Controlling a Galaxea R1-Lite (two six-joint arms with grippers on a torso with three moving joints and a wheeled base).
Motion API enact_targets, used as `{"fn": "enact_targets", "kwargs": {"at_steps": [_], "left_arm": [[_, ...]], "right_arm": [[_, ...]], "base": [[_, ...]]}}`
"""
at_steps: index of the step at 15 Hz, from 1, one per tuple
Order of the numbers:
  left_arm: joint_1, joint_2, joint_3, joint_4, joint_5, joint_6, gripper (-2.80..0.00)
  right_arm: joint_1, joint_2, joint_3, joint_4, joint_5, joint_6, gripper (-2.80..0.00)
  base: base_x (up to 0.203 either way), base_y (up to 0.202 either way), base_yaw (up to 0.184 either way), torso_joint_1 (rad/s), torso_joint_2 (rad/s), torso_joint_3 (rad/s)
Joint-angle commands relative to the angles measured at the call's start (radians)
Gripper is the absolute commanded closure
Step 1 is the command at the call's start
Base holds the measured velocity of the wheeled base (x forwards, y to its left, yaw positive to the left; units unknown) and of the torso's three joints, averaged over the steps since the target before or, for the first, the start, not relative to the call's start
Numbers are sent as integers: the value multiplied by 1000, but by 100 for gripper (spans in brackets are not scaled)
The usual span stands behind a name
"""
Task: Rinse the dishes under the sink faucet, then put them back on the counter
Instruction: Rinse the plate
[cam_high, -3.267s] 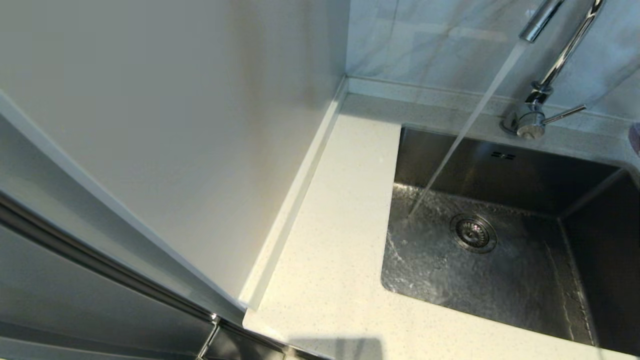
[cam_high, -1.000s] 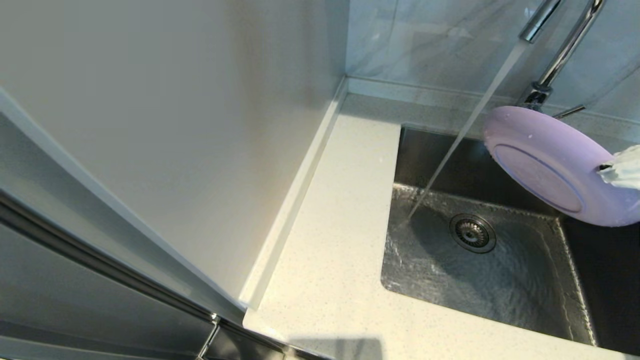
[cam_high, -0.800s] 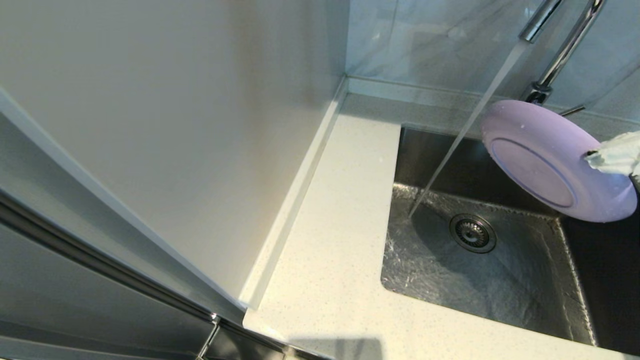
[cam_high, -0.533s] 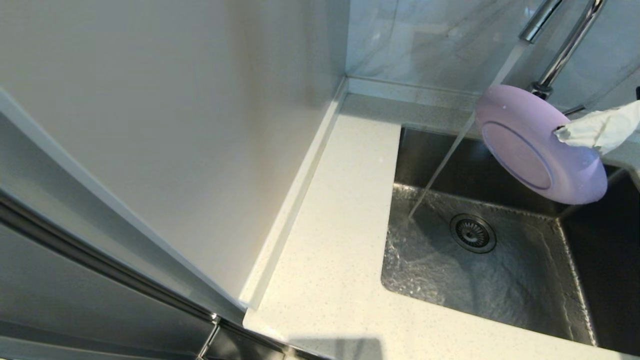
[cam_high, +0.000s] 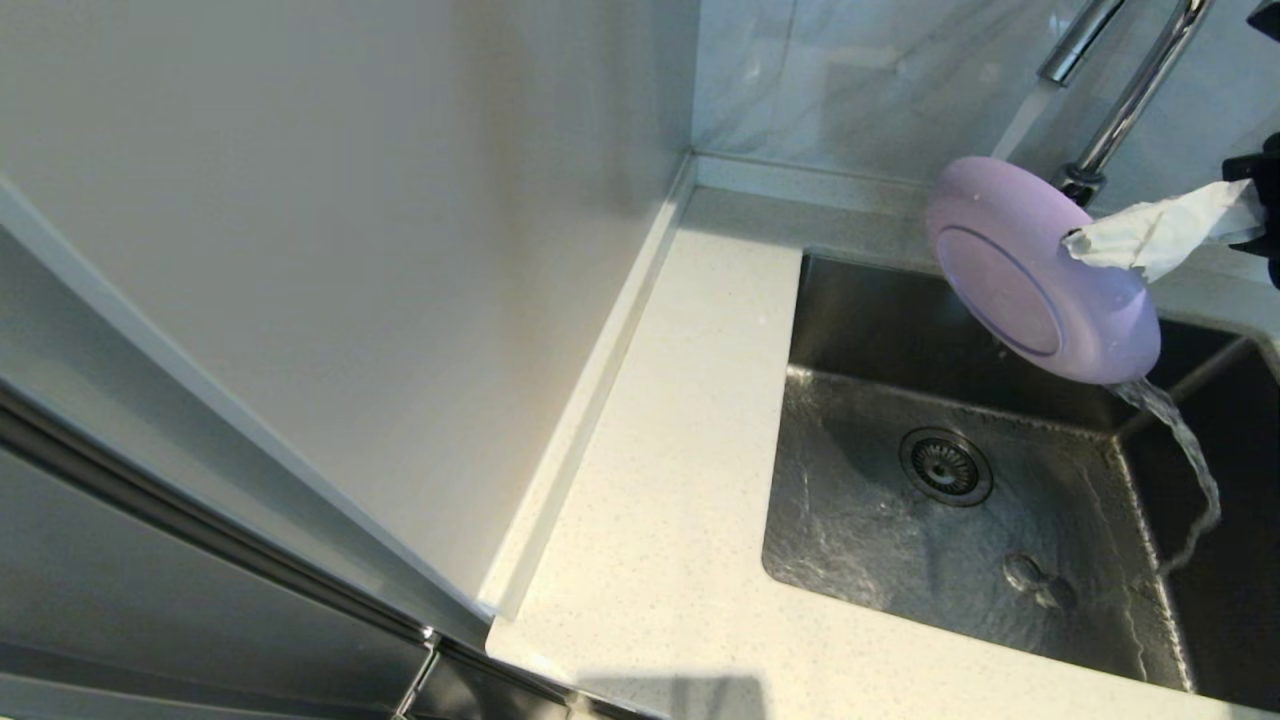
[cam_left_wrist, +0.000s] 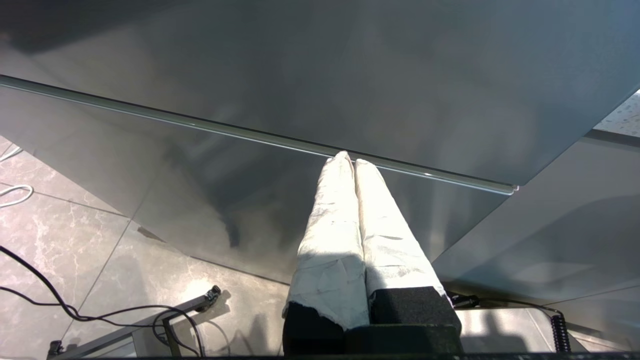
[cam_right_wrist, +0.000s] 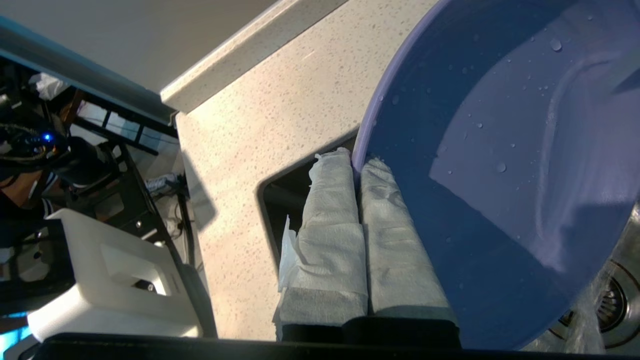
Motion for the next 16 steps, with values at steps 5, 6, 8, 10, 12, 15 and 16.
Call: {"fn": "enact_targets", "kwargs": {"at_steps": [5,6,8,10,12,15,16], "left_arm": [[0,0,0,0,0,0,0],[0,0,0,0,0,-1,0],[0,0,0,0,0,0,0],[0,0,0,0,0,0,0],[0,0,0,0,0,0,0],[0,0,0,0,0,0,0],[0,0,0,0,0,-1,0]], "right_arm": [[11,25,0,-15,6,12,0],[11,25,0,-15,6,12,0],[11,33,0,-15,4,12,0],[9,39,1,-14,-32,12,0],[-20,37,1,-10,-85,17,0],[-92,19,3,38,-69,17,0],[-121,12,3,54,-46,20,0]], "base": [[0,0,0,0,0,0],[0,0,0,0,0,0],[0,0,0,0,0,0],[0,0,0,0,0,0],[0,0,0,0,0,0],[0,0,0,0,0,0],[0,0,0,0,0,0]]}}
